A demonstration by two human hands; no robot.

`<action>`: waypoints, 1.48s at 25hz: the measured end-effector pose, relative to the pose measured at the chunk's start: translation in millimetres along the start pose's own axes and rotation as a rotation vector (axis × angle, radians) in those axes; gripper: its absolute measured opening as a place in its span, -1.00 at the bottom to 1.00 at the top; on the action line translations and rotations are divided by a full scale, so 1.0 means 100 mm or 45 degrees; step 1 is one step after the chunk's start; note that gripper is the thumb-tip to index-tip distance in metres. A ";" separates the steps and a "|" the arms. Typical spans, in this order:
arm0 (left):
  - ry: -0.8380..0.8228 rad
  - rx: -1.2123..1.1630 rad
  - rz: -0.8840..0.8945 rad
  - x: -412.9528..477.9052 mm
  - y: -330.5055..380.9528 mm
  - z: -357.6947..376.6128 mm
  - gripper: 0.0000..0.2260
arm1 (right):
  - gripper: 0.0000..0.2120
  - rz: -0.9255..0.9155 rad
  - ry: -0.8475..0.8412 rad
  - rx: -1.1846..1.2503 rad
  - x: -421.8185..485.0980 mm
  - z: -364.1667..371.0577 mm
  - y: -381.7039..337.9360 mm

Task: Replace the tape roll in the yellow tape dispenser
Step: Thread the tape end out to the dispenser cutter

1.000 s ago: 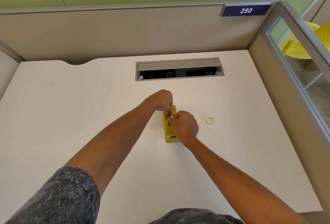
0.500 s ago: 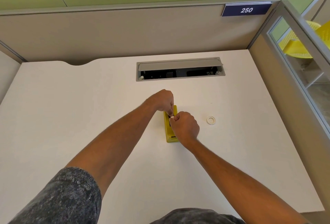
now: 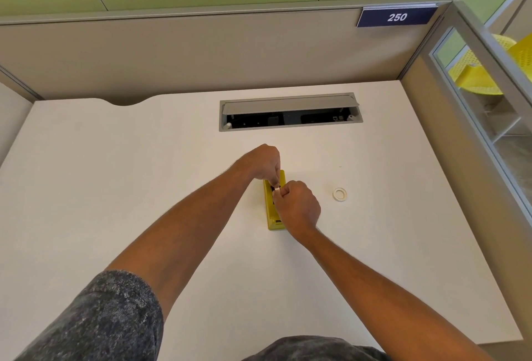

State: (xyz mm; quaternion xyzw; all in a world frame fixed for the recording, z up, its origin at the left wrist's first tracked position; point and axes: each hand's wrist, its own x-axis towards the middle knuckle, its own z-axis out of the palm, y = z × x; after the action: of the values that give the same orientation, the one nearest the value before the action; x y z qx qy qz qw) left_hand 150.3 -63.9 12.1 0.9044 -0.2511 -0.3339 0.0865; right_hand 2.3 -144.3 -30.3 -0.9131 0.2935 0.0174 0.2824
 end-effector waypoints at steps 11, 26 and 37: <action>0.010 -0.013 -0.029 0.00 -0.01 0.01 -0.73 | -0.73 -0.043 -0.024 -0.052 0.03 -0.07 -0.07; 0.020 0.012 -0.029 -0.02 0.03 0.00 -0.70 | -0.70 -0.062 -0.044 -0.050 -0.04 -0.03 0.01; -0.056 0.227 0.101 -0.09 0.16 -0.09 -0.73 | -0.72 -0.062 -0.020 0.043 0.00 0.03 0.06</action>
State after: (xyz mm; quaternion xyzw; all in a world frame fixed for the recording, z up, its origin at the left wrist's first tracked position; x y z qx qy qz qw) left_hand 144.3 -73.5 29.6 0.8904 -0.3171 -0.3263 0.0134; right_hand -1.0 -147.2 -35.7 -0.9149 0.2691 0.0125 0.3005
